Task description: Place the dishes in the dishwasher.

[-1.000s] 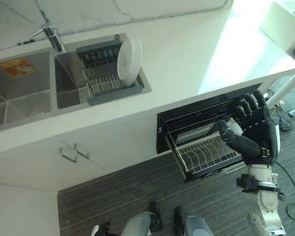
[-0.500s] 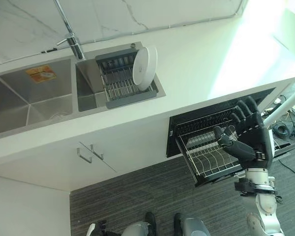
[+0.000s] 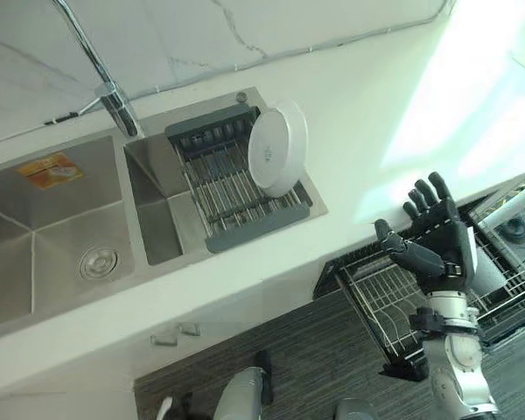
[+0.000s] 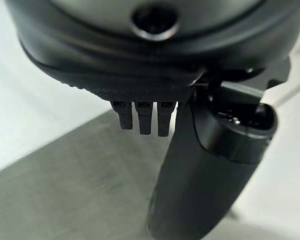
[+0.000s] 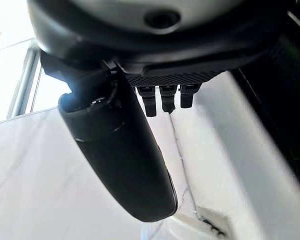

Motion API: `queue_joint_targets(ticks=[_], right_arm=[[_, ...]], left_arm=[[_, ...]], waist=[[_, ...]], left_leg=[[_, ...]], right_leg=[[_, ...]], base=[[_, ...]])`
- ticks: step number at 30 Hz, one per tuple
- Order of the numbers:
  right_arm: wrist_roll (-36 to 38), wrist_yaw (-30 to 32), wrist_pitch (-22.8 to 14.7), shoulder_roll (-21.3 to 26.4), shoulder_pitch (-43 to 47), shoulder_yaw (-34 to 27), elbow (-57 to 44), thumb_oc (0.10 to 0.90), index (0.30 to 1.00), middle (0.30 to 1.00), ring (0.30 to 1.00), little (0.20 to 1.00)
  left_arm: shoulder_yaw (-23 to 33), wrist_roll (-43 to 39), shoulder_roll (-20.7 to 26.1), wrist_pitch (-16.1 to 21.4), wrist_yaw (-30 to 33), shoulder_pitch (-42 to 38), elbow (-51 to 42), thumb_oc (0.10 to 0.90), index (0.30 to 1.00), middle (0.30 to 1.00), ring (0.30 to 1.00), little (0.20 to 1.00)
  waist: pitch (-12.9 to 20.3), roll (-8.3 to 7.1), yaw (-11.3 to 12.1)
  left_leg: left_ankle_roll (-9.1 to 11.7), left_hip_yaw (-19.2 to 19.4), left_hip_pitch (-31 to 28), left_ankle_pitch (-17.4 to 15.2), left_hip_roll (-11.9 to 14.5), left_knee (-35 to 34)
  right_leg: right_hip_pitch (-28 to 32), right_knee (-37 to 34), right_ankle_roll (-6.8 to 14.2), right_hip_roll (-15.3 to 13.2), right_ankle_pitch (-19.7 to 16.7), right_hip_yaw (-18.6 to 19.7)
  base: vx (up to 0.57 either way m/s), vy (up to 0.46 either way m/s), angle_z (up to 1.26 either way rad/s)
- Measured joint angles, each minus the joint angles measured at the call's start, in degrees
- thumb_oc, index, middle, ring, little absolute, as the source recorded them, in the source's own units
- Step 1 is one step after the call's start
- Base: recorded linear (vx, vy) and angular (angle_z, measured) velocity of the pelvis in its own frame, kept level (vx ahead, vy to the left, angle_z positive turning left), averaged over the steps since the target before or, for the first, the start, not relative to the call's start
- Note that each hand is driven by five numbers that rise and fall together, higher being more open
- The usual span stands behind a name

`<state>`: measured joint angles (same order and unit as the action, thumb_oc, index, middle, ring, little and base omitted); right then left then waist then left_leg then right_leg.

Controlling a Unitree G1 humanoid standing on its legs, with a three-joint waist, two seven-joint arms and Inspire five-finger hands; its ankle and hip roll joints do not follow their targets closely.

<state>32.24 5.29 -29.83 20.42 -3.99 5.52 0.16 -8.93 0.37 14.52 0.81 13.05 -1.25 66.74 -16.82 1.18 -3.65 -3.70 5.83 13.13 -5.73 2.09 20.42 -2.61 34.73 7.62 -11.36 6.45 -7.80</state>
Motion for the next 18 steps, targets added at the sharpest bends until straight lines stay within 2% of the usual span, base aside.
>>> queue_joint_targets(ticks=[1,2,3,4,5,6,9,11,12,15,18], right_arm=[[0.0,-0.1,0.0,-0.1,0.6,0.7,0.0,0.800,0.900,0.900,0.900,0.900],[0.2,-1.2,0.0,-0.5,1.1,1.5,0.1,0.800,0.900,0.900,0.900,0.900],[0.5,-2.7,-0.3,0.3,1.4,3.0,-0.1,0.800,0.900,0.900,0.900,0.900],[0.5,-3.6,-0.5,0.4,1.5,3.1,-0.1,0.800,0.900,0.900,0.900,0.900],[0.6,-4.3,-0.7,0.4,1.5,3.4,0.3,0.800,0.900,0.900,0.900,0.900],[1.1,-4.4,-0.7,0.5,1.6,3.5,0.5,0.800,0.900,0.900,0.900,0.900],[1.5,-4.4,-0.9,1.6,3.6,4.5,0.6,0.800,0.900,0.900,0.900,0.900],[1.4,-4.1,-0.9,2.0,4.8,4.6,0.2,0.800,0.900,0.900,0.900,0.900],[1.5,-3.1,-0.9,2.6,5.4,4.6,0.2,0.800,0.900,0.900,0.900,0.900],[1.7,-1.3,-0.9,3.3,4.5,3.5,0.4,0.800,0.900,0.900,0.900,0.900],[1.6,-0.2,-0.9,3.7,3.2,2.9,0.4,0.800,0.900,0.900,0.900,0.900]], left_arm=[[-0.6,0.0,0.7,0.5,0.1,-0.9,0.1,0.800,0.900,0.900,0.900,0.900],[-1.2,-0.3,1.4,0.2,0.3,-1.2,-0.2,0.800,0.900,0.900,0.900,0.900],[-1.2,-0.9,2.2,-0.6,-0.1,-1.2,-0.8,0.800,0.900,0.900,0.900,0.900],[-0.9,-2.0,2.2,-0.8,0.2,-1.2,-0.2,0.800,0.900,0.900,0.900,0.900],[-0.6,-2.6,2.2,-0.9,0.3,-1.1,0.8,0.800,0.900,0.900,0.900,0.900],[-0.5,-3.0,2.1,-0.9,0.3,-0.9,1.0,0.800,0.900,0.900,0.900,0.900],[-0.5,-4.5,1.5,-0.6,0.4,0.7,1.3,0.800,0.900,0.900,0.900,0.900],[-0.4,-4.5,0.8,-0.7,0.9,2.2,1.3,0.800,0.900,0.900,0.900,0.900],[-0.4,-4.5,-0.8,-0.7,1.4,3.7,1.2,0.800,0.900,0.900,0.900,0.900],[-0.4,-4.4,-2.1,-0.7,1.4,4.4,1.1,0.800,0.900,0.900,0.900,0.900],[-0.4,-4.0,-2.3,-0.6,1.4,4.4,0.2,0.800,0.900,0.900,0.900,0.900]], waist=[[-0.2,-0.34,-0.2],[-0.3,-0.27,-0.3],[-0.5,0.14,0.5],[-0.7,-0.37,0.6],[-1.0,-1.40,0.8],[-1.2,-1.85,0.9],[-1.1,-2.43,2.6],[-1.3,-2.90,2.8],[-1.1,-1.79,2.5],[-1.0,-1.52,2.0],[-0.6,-0.48,1.7]], left_leg=[[-0.6,0.7,-0.6,-0.9,-0.1,0.1],[-0.1,3.1,-0.9,-1.2,1.3,-0.8],[0.1,4.9,-1.3,-0.9,2.5,-2.2],[0.1,5.3,-1.4,-0.9,2.5,-2.5],[0.0,5.8,-1.7,-1.0,1.7,-2.5],[-0.2,5.9,-2.4,-1.2,1.3,-2.5],[0.4,6.5,-3.1,-1.7,0.7,-2.8],[1.3,6.4,-3.4,-2.7,0.2,-2.1],[2.1,6.2,-3.1,-2.9,1.7,-1.7],[3.4,6.2,-2.6,-2.7,3.1,-1.6],[3.8,5.7,-2.3,-2.7,3.9,-1.6]], right_leg=[[-5.4,8.1,0.8,-0.8,-2.1,1.8],[-9.0,6.4,0.1,-1.0,1.2,0.3],[-10.8,-9.6,-1.9,0.2,2.4,-4.4],[-11.0,-16.4,-2.7,1.1,1.6,-5.8],[-11.4,-19.9,-3.4,1.2,0.5,-6.4],[-11.1,-20.4,-4.2,1.2,-0.7,-6.7],[-10.3,-20.0,-4.2,1.2,-2.1,-6.7],[-8.2,-22.5,-3.4,0.9,-6.4,-6.7],[-7.9,-23.3,-4.3,2.6,-6.8,-6.4],[-8.3,-23.9,-5.3,4.3,-6.5,-6.5],[-8.3,-23.8,-5.6,4.9,-6.4,-6.7]], base=[[-0.03,-0.173,-0.29],[-0.05,-0.203,-0.77],[-0.04,-0.166,-0.72],[-0.02,-0.172,-0.50],[0.00,-0.123,-0.04],[0.01,-0.158,0.13],[0.05,-0.097,0.06],[0.03,-0.052,-0.07],[0.02,-0.058,-0.20],[0.02,-0.032,-0.15],[0.03,-0.010,0.02]])
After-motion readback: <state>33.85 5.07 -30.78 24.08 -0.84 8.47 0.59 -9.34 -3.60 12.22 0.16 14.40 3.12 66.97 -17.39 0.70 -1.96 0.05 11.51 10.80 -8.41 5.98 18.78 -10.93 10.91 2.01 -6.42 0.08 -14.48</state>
